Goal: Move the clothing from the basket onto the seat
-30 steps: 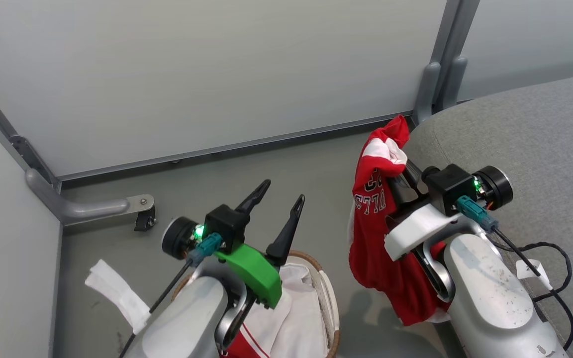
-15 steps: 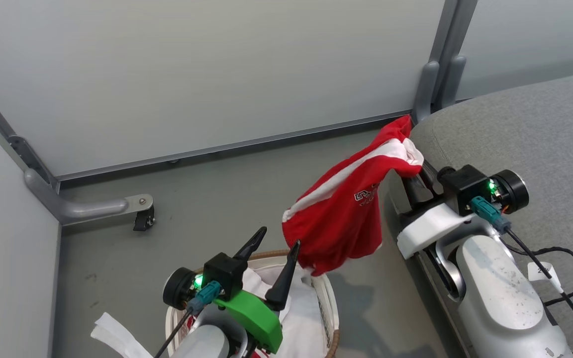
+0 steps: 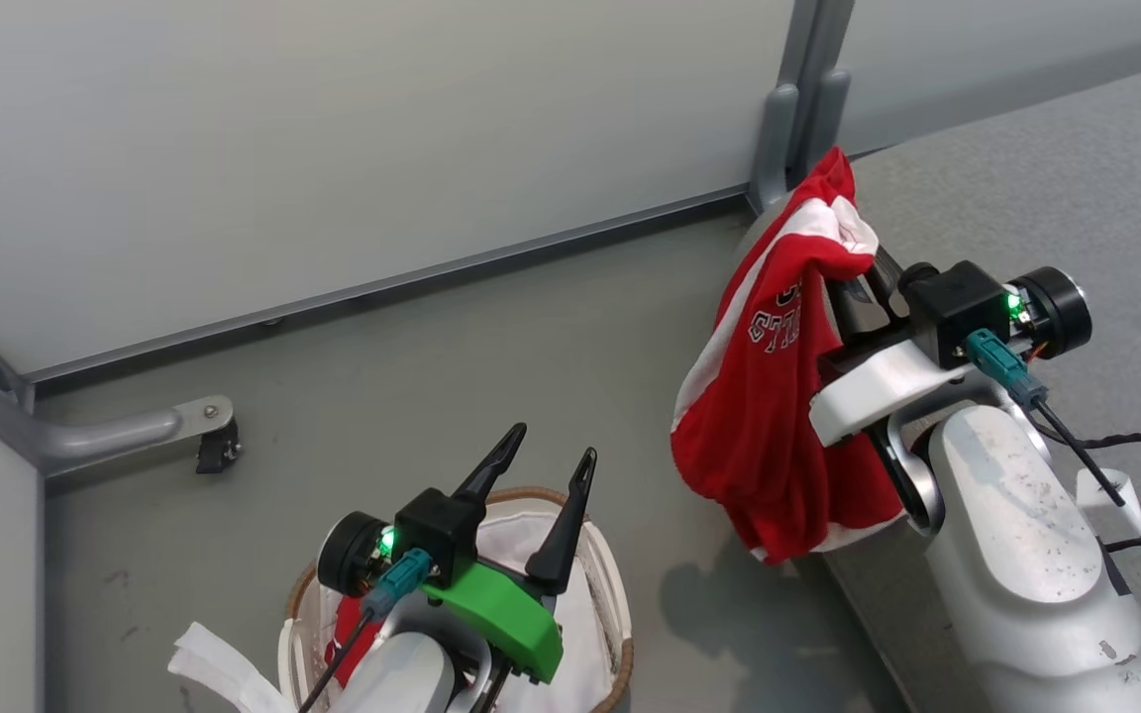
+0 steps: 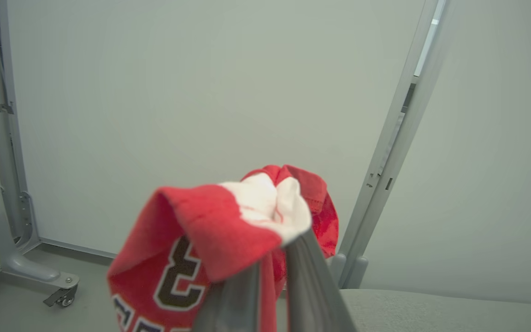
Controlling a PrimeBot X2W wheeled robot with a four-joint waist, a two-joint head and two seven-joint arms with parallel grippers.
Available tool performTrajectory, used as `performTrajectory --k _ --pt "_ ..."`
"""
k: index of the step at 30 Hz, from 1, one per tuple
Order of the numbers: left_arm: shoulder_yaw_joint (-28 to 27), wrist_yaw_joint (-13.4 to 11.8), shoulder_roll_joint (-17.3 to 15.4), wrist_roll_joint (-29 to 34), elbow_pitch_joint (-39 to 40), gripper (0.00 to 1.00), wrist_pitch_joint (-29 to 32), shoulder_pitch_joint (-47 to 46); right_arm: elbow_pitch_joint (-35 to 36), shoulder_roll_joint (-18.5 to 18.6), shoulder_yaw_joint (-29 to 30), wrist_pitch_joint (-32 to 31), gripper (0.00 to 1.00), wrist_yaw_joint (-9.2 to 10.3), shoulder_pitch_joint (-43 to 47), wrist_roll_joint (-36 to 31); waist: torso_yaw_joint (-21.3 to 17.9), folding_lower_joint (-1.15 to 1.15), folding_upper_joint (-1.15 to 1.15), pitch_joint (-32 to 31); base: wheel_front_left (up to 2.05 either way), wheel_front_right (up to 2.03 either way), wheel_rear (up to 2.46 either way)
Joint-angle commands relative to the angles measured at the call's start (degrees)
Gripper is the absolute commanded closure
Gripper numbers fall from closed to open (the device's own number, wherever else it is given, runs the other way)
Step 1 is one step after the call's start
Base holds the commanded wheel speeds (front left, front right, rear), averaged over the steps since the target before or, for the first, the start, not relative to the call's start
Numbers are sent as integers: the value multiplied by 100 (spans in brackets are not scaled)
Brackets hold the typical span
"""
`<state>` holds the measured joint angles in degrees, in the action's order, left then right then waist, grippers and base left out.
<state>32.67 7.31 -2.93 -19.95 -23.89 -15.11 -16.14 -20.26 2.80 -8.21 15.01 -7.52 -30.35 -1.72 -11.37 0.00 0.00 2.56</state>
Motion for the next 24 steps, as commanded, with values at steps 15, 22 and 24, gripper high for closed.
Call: performTrajectory --k 15,22,24 --pt "-15 21 -28 321 173 0 -6 -436 94 10 630 26 100 6 -628 -296 -1234 0 0 967 0 0 0" --pt "59 22 -171 376 204 0 -6 -705 -17 179 1032 26 100 6 -1557 -391 -1111 0 0 1493 0 0 0" --pt "113 22 -225 407 207 0 -6 -824 -68 374 1089 26 100 6 -1944 -447 -1016 0 0 1684 0 0 0"
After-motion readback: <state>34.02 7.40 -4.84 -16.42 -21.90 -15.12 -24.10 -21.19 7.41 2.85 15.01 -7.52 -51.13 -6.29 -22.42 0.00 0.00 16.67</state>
